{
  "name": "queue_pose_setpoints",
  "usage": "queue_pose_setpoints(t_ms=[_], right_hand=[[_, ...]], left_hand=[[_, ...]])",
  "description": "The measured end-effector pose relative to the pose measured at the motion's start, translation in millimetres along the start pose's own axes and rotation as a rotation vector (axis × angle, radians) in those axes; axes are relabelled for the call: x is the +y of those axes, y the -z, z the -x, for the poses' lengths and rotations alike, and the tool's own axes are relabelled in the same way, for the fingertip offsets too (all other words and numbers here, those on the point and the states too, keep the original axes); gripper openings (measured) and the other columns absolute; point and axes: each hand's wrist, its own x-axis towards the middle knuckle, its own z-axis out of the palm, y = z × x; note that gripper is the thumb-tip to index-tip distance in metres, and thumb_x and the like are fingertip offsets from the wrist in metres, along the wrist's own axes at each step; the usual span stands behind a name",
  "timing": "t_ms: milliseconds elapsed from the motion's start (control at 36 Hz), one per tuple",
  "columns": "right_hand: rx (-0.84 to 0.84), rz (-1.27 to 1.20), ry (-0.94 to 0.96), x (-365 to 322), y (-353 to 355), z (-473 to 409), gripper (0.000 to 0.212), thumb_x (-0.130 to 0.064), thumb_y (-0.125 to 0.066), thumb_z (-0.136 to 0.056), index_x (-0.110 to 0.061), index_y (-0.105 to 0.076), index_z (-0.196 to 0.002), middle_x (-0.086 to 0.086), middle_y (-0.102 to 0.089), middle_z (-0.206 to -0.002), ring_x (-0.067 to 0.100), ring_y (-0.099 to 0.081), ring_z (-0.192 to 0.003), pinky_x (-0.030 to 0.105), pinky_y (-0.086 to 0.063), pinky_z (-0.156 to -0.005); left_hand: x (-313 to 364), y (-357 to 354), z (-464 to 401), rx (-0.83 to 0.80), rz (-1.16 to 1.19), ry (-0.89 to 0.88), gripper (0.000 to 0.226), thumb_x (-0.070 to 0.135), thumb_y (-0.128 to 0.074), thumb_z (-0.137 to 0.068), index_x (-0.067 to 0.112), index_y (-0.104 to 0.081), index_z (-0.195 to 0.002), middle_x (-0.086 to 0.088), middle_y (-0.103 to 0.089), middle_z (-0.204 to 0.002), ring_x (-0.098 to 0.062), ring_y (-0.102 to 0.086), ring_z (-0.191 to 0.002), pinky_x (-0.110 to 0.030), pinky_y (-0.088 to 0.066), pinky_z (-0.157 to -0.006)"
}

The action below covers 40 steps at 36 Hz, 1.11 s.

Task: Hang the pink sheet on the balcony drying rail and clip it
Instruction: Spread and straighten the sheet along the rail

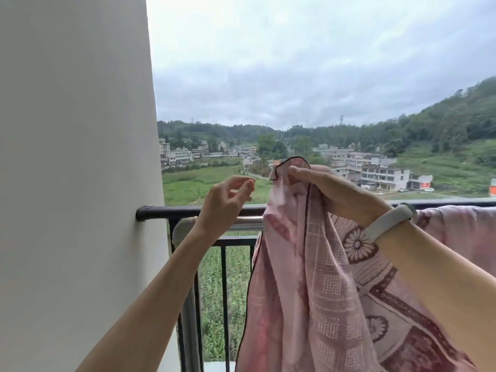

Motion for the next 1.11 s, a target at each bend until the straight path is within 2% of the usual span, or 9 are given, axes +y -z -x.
queue_pose_setpoints(t_ms=[83,222,333,444,528,639,833,972,1111], right_hand=[[-0.006,0.103,0.02,13.5,-9.8,7.6,0.014,-0.009,-0.053,-0.09,-0.003,-0.065,-0.087,0.008,-0.063,-0.076,0.021,-0.059,-0.068,0.028,-0.048,-0.064],[0.39,0.05,0.169,30.6,1.5,15.8,0.034,0.005,-0.042,-0.09,-0.016,-0.059,-0.069,0.001,-0.059,-0.067,0.005,-0.059,-0.056,0.016,-0.05,-0.054],[0.61,0.328,0.38,57.8,0.6,32.5,0.03,-0.003,-0.047,-0.091,-0.023,-0.046,-0.069,-0.002,-0.046,-0.062,0.003,-0.045,-0.053,0.013,-0.036,-0.046],[0.639,0.577,0.401,75.3,-0.5,46.4,0.024,-0.039,-0.055,-0.088,-0.02,-0.045,-0.078,0.002,-0.047,-0.062,0.012,-0.041,-0.05,0.022,-0.035,-0.048],[0.656,0.687,0.379,82.9,4.6,52.7,0.036,-0.049,-0.055,-0.083,-0.016,-0.049,-0.096,0.004,-0.057,-0.078,0.023,-0.053,-0.065,0.039,-0.047,-0.058],[0.734,0.848,0.407,89.1,7.2,60.0,0.031,-0.035,-0.061,-0.085,-0.007,-0.049,-0.093,0.003,-0.05,-0.08,0.017,-0.042,-0.064,0.017,-0.029,-0.053],[0.772,0.875,0.435,105.8,5.4,71.3,0.024,-0.029,-0.061,-0.086,-0.013,-0.043,-0.082,-0.009,-0.036,-0.077,0.007,-0.031,-0.057,0.019,-0.024,-0.055],[0.723,0.854,0.446,128.7,5.0,80.9,0.025,-0.027,-0.058,-0.087,-0.005,-0.053,-0.097,0.001,-0.054,-0.085,0.003,-0.044,-0.068,0.016,-0.033,-0.06],[0.668,0.764,0.513,144.1,1.3,88.2,0.043,-0.024,-0.054,-0.09,-0.001,-0.043,-0.124,0.006,-0.062,-0.105,0.018,-0.062,-0.079,0.033,-0.054,-0.068]], left_hand=[[4.4,-3.8,7.4,0.046,-0.114,-0.1,0.018,0.01,-0.055,-0.09,0.008,-0.064,-0.105,-0.003,-0.069,-0.09,-0.014,-0.067,-0.079,-0.03,-0.056,-0.072],[-9.9,-16.8,66.5,0.324,-0.076,-0.185,0.014,0.026,-0.058,-0.084,0.021,-0.063,-0.096,0.017,-0.063,-0.08,-0.003,-0.061,-0.073,-0.008,-0.046,-0.061],[-63.0,-53.7,118.9,0.224,-0.101,-0.032,0.019,0.03,-0.062,-0.083,0.023,-0.059,-0.1,0.01,-0.063,-0.089,-0.006,-0.061,-0.075,-0.022,-0.053,-0.067],[-88.0,-93.4,143.2,0.106,-0.096,0.175,0.058,0.03,-0.068,-0.081,0.01,-0.044,-0.13,-0.004,-0.05,-0.126,-0.011,-0.047,-0.113,-0.035,-0.043,-0.1],[-78.6,-113.8,145.0,0.194,-0.135,0.065,0.06,0.05,-0.061,-0.079,0.018,-0.042,-0.125,-0.005,-0.044,-0.125,-0.005,-0.036,-0.114,-0.024,-0.034,-0.1],[-65.6,-130.0,137.8,0.342,-0.196,-0.099,0.058,0.062,-0.049,-0.081,0.019,-0.043,-0.119,-0.006,-0.046,-0.119,-0.013,-0.04,-0.109,-0.023,-0.03,-0.097],[-77.1,-146.3,133.0,0.061,-0.135,-0.19,0.026,0.022,-0.055,-0.088,0.022,-0.058,-0.114,-0.002,-0.067,-0.097,-0.015,-0.063,-0.078,-0.034,-0.055,-0.064],[-116.1,-147.9,165.3,-0.059,-0.173,-0.274,0.023,0.024,-0.052,-0.089,0.025,-0.061,-0.11,0.0,-0.069,-0.103,-0.014,-0.065,-0.089,-0.03,-0.056,-0.079],[-172.4,-147.5,214.3,-0.555,-0.533,0.013,0.022,0.027,-0.056,-0.089,0.027,-0.068,-0.107,0.004,-0.067,-0.102,-0.02,-0.058,-0.101,-0.033,-0.05,-0.077]])
